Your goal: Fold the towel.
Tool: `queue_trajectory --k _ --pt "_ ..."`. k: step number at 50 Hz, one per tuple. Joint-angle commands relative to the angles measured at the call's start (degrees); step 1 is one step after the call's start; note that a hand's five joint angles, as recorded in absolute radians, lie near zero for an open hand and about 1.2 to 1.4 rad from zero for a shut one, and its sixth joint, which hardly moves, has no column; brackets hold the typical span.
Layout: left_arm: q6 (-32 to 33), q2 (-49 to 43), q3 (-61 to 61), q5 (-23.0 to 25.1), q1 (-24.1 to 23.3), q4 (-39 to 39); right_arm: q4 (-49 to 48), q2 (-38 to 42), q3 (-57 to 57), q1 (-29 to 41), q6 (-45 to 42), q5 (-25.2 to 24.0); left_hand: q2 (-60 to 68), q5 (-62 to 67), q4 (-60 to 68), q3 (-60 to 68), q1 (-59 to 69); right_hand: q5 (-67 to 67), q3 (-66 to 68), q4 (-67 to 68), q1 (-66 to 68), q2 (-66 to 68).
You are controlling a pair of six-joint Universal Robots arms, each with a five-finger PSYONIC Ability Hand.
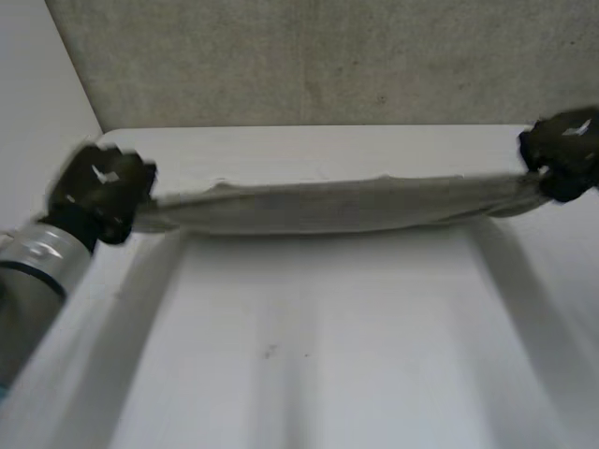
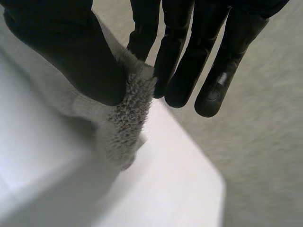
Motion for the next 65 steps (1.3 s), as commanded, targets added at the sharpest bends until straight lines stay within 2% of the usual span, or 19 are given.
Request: queue_trajectory --k 1,8,11,13,16,18,22,25,27,30,32,33,35,36,38,44,52,60,65 --pt "-1.94 9.51 4.76 0.26 0.31 -9.12 7.70 -9.03 -5.48 -1.90 -2.76 -0.36 10.31 10.91 10.30 10.45 12.71 16.56 11.71 11.32 20.24 12.39" --pt "-1.94 7.67 5.12 0.26 -0.22 -11.69 12.72 -6.93 -4.87 -2.26 -5.75 -1.07 10.31 10.91 10.30 10.45 12.71 16.56 11.71 11.32 20.24 12.39" --pt "-1.68 1.25 5.03 -0.18 -0.40 -11.78 13.51 -1.13 -5.23 -1.55 -8.65 0.34 10.31 10.91 10.30 10.45 12.71 16.56 11.71 11.32 20.24 12.39" --pt "-1.33 -6.97 6.26 -0.18 -0.40 -11.78 13.60 4.38 -6.01 -1.03 -11.71 2.26 10.31 10.91 10.30 10.45 12.71 16.56 11.71 11.32 20.24 12.39" --pt "-1.06 -11.14 7.49 -0.18 -0.49 -11.78 13.42 6.78 -6.37 -0.24 -12.87 4.03 10.31 10.91 10.30 10.45 12.71 16.56 11.71 11.32 20.24 12.39" --pt "0.07 -19.27 11.25 -0.27 -0.57 -11.78 13.07 12.73 -8.90 2.74 -14.44 7.79 10.31 10.91 10.30 10.45 12.71 16.56 11.71 11.32 20.24 12.39" --pt "1.57 -25.12 15.49 -0.01 -0.66 -11.51 11.84 18.29 -13.31 6.97 -14.45 11.41 10.31 10.91 10.30 10.45 12.71 16.56 11.71 11.32 20.24 12.39" --pt "2.10 -28.37 20.94 -0.09 -0.66 -10.02 6.83 22.07 -18.23 9.34 -13.66 13.44 10.31 10.91 10.30 10.45 12.71 16.56 11.71 11.32 20.24 12.39" --pt "1.05 -28.81 26.71 -0.62 -0.92 -4.95 -2.00 23.91 -22.61 10.22 -11.21 14.22 10.31 10.91 10.30 10.45 12.71 16.56 11.71 11.32 20.24 12.39" --pt "0.34 -28.54 29.03 -0.71 -1.10 -0.88 -7.49 24.01 -24.91 10.40 -9.26 14.31 10.31 10.91 10.30 10.45 12.71 16.56 11.71 11.32 20.24 12.39" --pt "-2.45 -26.45 32.09 -0.97 -1.36 10.40 -20.61 22.87 -27.45 10.84 -4.45 14.31 10.31 10.91 10.30 10.45 12.71 16.56 11.71 11.32 20.24 12.39" --pt "-2.47 -26.43 32.10 -0.97 -1.36 10.46 -20.68 22.86 -27.46 10.84 -4.43 14.31 10.31 10.91 10.30 10.45 12.71 16.56 11.71 11.32 20.24 12.39" --pt "-5.88 -22.85 32.46 -2.11 -1.36 22.35 -34.84 18.67 -26.16 11.63 0.47 14.66 10.31 10.91 10.30 10.45 12.71 16.56 11.71 11.32 20.24 12.39" --pt "-5.90 -22.83 32.45 -2.12 -1.36 22.41 -34.92 18.65 -26.14 11.63 0.49 14.67 10.31 10.91 10.30 10.45 12.71 16.56 11.71 11.32 20.24 12.39" --pt "-8.26 -20.29 32.54 -4.39 -1.36 29.94 -44.54 14.36 -22.39 11.63 3.30 15.54 10.31 10.91 10.30 10.45 12.71 16.56 11.71 11.32 20.24 12.39" --pt "-10.11 -18.61 32.19 -5.81 -1.45 29.00 -42.91 12.58 -19.38 11.45 3.57 15.55 10.31 10.91 10.30 10.45 12.71 16.56 11.71 11.32 20.24 12.39" --pt "-10.20 -19.31 24.28 -5.28 -0.66 22.85 -28.76 14.25 -14.28 11.72 3.66 12.03 10.31 10.91 10.30 10.45 12.71 16.56 11.71 11.32 20.24 12.39" --pt "-9.24 -23.96 8.13 -2.38 -0.13 22.32 -25.08 22.05 -1.99 11.45 2.26 5.01 10.31 10.91 10.30 10.45 12.71 16.56 11.71 11.32 20.24 12.39" --pt "-6.70 -25.29 3.38 -2.20 0.65 22.15 -24.46 26.28 0.48 11.02 1.46 3.77 10.31 10.91 10.30 10.45 12.71 16.56 11.71 11.32 20.24 12.39"
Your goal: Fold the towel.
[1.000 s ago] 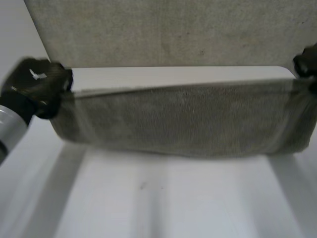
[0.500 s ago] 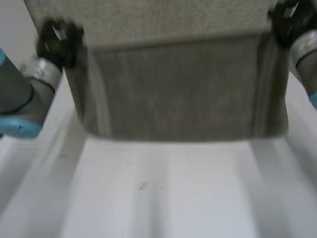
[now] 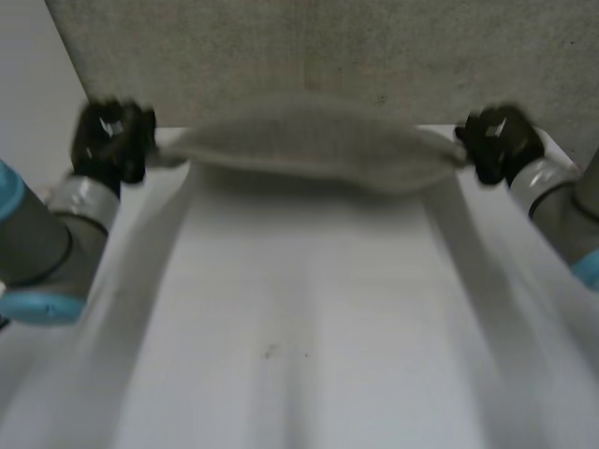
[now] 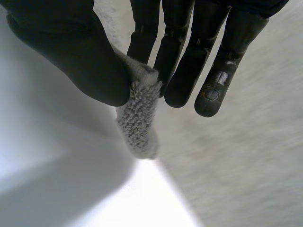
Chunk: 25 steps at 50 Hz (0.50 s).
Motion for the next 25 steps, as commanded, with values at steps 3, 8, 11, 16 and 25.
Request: queue_trajectory --k 3,8,11,16,25 --pt "4.78 -2.46 -9.48 1.11 1.34 -0.02 2.09 7.54 5.05 -0.70 -0.86 -3.71 10.27 10.49 10.27 10.29 11.64 15.76 11.68 11.20 20.24 12.30" --pt "5.58 -1.41 -10.36 1.11 2.22 -0.11 5.86 7.99 5.22 -3.77 -0.16 -7.13 10.27 10.49 10.27 10.29 11.64 7.49 3.41 2.93 11.97 4.04" --pt "5.58 -0.35 -10.63 1.11 2.40 -0.11 8.59 7.90 5.22 -5.27 1.51 -10.12 10.27 10.49 10.27 10.29 11.64 -20.07 -24.15 -24.63 -15.59 -23.52" --pt "5.50 -0.17 -10.80 1.11 1.87 -0.20 9.48 7.99 5.13 -6.85 2.48 -11.88 10.27 10.49 10.27 10.29 11.64 -30.10 -34.18 -34.66 -25.62 -33.55" --pt "5.50 -0.09 -10.80 1.02 1.17 -0.20 8.43 9.04 4.70 -7.65 1.52 -12.15 10.27 10.49 10.27 10.29 11.64 -25.59 -29.67 -30.15 -21.11 -29.04"
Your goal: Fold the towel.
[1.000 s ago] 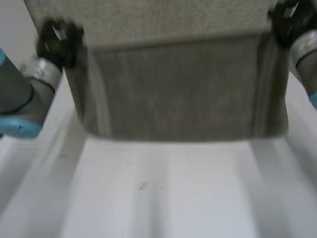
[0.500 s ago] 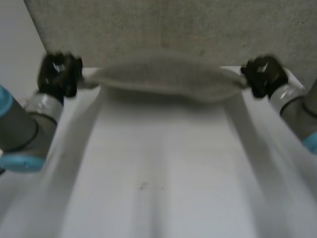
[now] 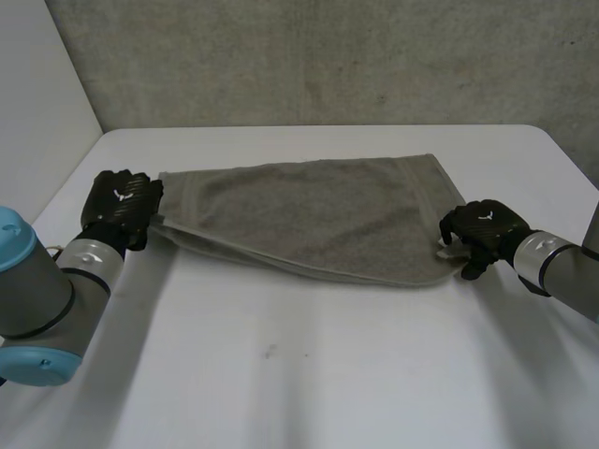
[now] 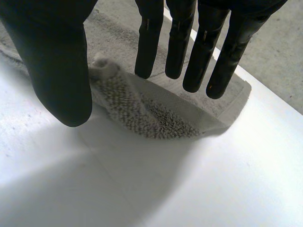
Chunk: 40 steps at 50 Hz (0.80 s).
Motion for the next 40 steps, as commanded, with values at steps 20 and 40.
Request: queue_trajectory --k 20,40 --pt "0.04 0.06 -0.40 -0.03 -0.74 -2.99 -2.26 -1.30 0.65 -0.43 -16.72 14.46 10.27 10.44 10.26 10.29 11.63 29.08 29.34 29.19 27.75 28.20" --pt "0.04 1.72 -1.54 -0.03 -2.50 -3.25 -0.41 -7.54 4.87 -0.88 -12.50 -1.43 10.27 10.44 10.26 10.29 11.63 -4.56 -4.30 -4.46 -5.89 -5.44"
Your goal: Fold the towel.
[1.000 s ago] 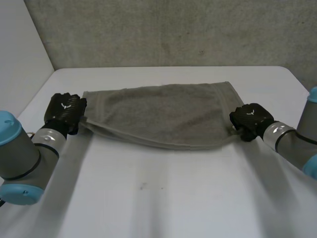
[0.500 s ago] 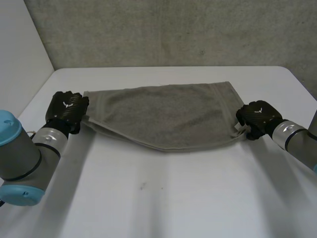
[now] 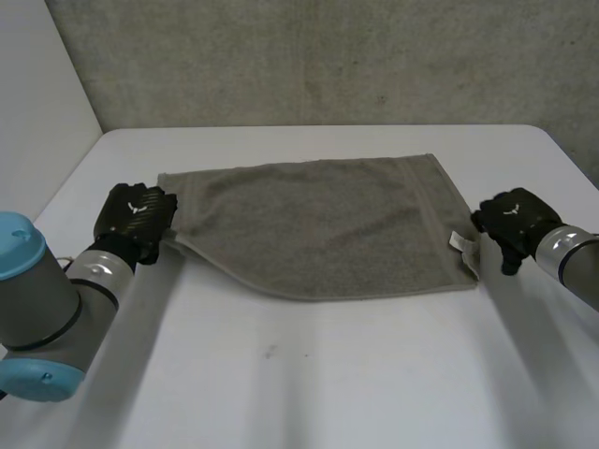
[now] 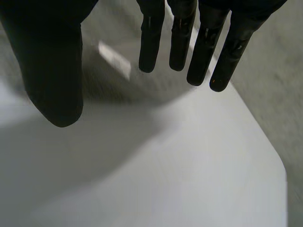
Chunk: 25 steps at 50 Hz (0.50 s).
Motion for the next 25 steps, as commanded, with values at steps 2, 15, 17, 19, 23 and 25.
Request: queue_trajectory --k 2,15,17,19,23,25 --pt "-0.12 0.94 -0.24 -0.01 -0.35 0.03 0.29 -1.35 0.84 0.48 0.90 -8.89 10.26 10.44 10.26 10.29 11.63 0.94 0.73 0.97 -0.24 0.11" --pt "-0.20 0.94 -0.24 0.08 -0.26 0.03 0.38 0.32 3.13 0.57 -17.56 -8.63 10.26 10.44 10.26 10.29 11.63 0.94 0.73 0.97 -0.24 0.11" --pt "-0.20 0.94 -0.15 0.08 -0.26 0.12 0.29 1.11 3.30 0.57 -21.06 -8.89 10.26 10.44 10.26 10.29 11.63 0.94 0.73 0.97 -0.24 0.11" --pt "-0.20 0.94 -0.15 0.08 -0.17 0.03 0.20 1.37 3.30 0.57 -22.29 -9.15 10.26 10.44 10.26 10.29 11.63 1.27 1.07 1.31 0.09 0.45" --pt "-0.20 0.94 -0.15 0.08 -0.17 0.03 0.11 2.25 2.95 0.57 -23.45 -9.51 10.26 10.44 10.26 10.29 11.63 2.12 1.91 2.15 0.93 1.29" --pt "-0.20 0.94 -0.15 0.08 -0.17 0.03 -0.24 3.22 2.51 0.57 -23.71 -9.42 10.26 10.44 10.26 10.29 11.63 3.95 3.75 3.99 2.77 3.13"
